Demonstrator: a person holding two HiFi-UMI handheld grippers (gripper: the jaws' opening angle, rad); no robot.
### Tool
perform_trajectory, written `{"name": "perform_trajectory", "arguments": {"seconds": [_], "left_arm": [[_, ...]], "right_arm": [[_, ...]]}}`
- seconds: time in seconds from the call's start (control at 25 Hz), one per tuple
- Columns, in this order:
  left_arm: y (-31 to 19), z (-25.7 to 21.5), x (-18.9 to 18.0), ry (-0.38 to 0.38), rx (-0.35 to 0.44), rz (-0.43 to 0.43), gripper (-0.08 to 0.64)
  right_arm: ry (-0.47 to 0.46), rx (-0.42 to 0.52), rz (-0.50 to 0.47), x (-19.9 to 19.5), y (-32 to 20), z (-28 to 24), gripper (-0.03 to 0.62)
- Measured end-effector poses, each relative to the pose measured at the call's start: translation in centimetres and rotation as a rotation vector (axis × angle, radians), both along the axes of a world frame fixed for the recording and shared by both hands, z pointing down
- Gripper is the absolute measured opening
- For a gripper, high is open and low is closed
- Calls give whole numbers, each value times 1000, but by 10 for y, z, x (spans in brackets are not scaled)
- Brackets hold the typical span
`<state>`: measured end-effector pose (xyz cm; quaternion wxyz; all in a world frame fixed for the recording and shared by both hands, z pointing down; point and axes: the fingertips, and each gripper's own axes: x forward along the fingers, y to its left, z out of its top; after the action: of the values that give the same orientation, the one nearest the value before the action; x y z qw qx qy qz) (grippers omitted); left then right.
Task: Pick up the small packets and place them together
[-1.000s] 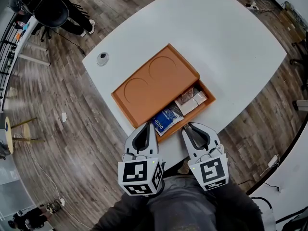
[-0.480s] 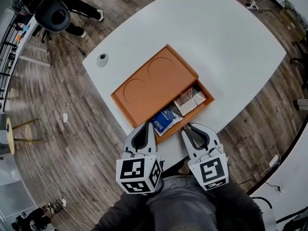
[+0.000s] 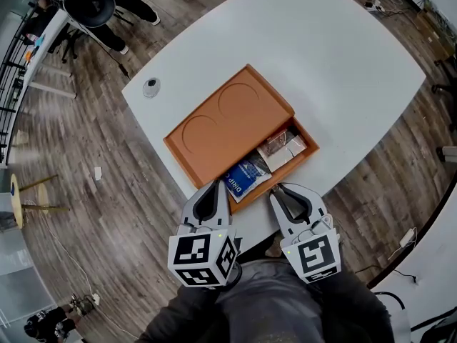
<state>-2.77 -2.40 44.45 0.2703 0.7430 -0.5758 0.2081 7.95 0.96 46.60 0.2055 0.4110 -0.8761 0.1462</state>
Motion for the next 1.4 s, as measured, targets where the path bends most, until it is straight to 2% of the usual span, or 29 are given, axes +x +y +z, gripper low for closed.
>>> {"name": "perform_trajectory", "arguments": {"seconds": [0.12,0.32,0.44,0.64,1.12,1.4], "left_arm": [[-2,-1,-1,14,-11,4,-3],[-10,1,-4,104,-107,65,-3],[-12,0,-3,107,-126,91,-3],[-13,-1,-5,137,-145,80,-3],[-22,-2,-10,134,-155,68,-3],[-28,-2,-14,126,-157,66,-3]], "right_arm": [[4,0,-6,0,-1,0,64],[1,-33,0,2,-1,6,66],[-17,-45,6,1,0,6,66],[-40,-45,7,0,2,4,66],[-24,-36,-15,7,9,-4,66],[-51,-17,-15,6,8,-9,66]]}}
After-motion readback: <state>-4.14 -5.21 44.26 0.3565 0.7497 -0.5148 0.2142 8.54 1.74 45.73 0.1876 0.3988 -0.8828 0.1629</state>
